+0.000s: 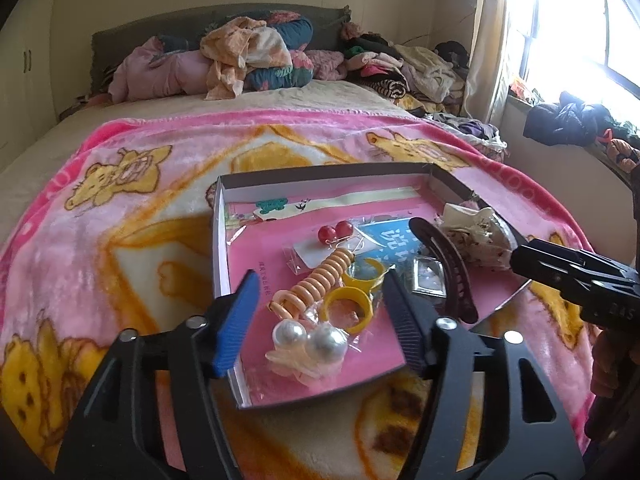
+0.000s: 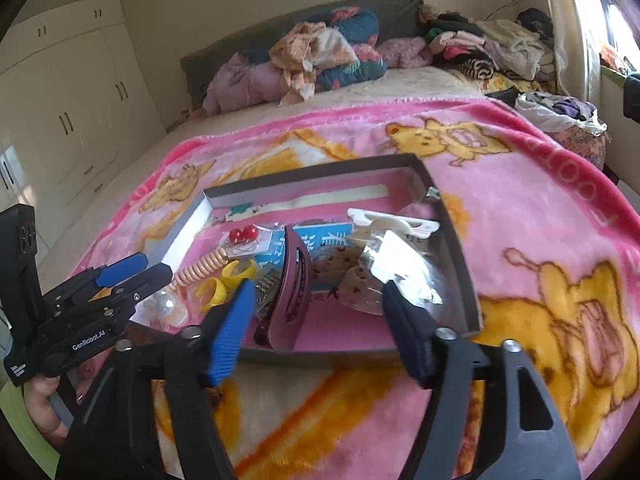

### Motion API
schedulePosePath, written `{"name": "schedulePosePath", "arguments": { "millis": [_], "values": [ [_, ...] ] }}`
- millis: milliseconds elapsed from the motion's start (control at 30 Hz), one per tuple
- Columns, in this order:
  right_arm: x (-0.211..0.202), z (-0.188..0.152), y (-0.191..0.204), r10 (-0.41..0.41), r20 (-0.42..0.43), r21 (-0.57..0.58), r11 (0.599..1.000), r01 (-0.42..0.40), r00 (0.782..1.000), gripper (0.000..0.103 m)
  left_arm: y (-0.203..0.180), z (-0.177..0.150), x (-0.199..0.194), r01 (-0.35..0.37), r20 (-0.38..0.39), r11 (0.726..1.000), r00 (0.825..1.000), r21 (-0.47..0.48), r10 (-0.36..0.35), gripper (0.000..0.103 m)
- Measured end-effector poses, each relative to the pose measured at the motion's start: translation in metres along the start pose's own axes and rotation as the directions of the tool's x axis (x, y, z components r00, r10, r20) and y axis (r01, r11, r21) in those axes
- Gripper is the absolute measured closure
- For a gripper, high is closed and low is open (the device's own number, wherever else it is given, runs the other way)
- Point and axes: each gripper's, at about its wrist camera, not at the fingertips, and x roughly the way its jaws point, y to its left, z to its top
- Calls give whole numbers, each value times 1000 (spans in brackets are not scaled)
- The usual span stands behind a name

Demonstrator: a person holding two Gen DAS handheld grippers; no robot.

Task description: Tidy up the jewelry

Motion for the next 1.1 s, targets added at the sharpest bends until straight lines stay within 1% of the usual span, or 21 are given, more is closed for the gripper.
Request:
{"name": "schedulePosePath", "arguments": {
  "millis": [33,100,200,367,433,467,567,700,1000,1100],
  "values": [
    [-4,-1,-1,2,14,-1,1000,-2,1000,27,-1,0,-3,0,5,1000,1000,2,0,44],
    [-14,-5,-2,5,48,-15,1000,-4,999,27,-4,1,-10,-2,17,1000,1000,8,2,38],
    [-29,-11,-1,-1,110,-42,999,6,994,17,-7,2,-20,-1,35,1000,999,14,0,32],
    [-56,-21,-2,-3,195,-75,997,18,981,15,-16,1,-35,-4,65,1000,998,25,2,17],
    [-67,-25,-3,-13,228,-80,996,32,974,8,-19,0,-40,-1,71,1000,997,29,-1,13],
    [-73,-28,-4,-16,248,-78,996,36,969,7,-21,-1,-43,-2,73,1000,997,31,0,12],
    [-85,-34,-6,-25,277,-69,997,46,961,7,-28,-6,-50,0,79,999,997,35,-3,12],
    [-99,-43,-5,-38,293,-71,996,61,955,7,-34,-14,-59,4,88,999,996,42,-8,12],
    [-114,-62,3,-43,302,-75,995,68,952,6,-45,-39,-75,8,105,999,994,35,-12,12],
    [-115,-68,7,-46,301,-79,994,73,953,6,-46,-46,-79,-5,115,999,993,36,0,12]
  ]
}}
